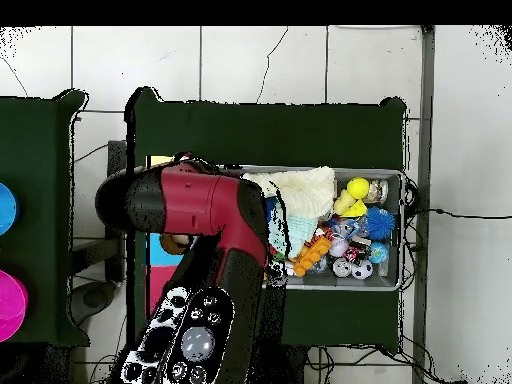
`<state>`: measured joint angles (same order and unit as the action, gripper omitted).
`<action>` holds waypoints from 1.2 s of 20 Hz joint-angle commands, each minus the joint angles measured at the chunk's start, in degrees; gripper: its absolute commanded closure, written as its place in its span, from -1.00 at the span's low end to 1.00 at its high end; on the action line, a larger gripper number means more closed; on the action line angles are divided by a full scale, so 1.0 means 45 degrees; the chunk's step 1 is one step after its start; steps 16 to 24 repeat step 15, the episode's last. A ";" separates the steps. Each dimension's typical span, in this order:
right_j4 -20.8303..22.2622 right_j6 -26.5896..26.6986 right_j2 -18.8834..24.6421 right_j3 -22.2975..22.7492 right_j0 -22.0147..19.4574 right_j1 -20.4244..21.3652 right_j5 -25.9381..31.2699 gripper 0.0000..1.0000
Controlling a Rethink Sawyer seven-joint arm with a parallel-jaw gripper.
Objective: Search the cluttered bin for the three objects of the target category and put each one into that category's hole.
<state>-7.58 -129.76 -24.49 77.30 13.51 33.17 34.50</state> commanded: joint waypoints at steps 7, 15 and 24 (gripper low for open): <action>0.1146 -0.2142 -0.0740 0.2632 -0.0017 -0.0818 -0.3331 1.00; 0.1183 -0.1488 -0.0400 0.2961 -0.0498 -0.0744 -0.4153 1.00; 0.1183 -0.1488 -0.0400 0.2961 -0.0498 -0.0744 -0.4153 1.00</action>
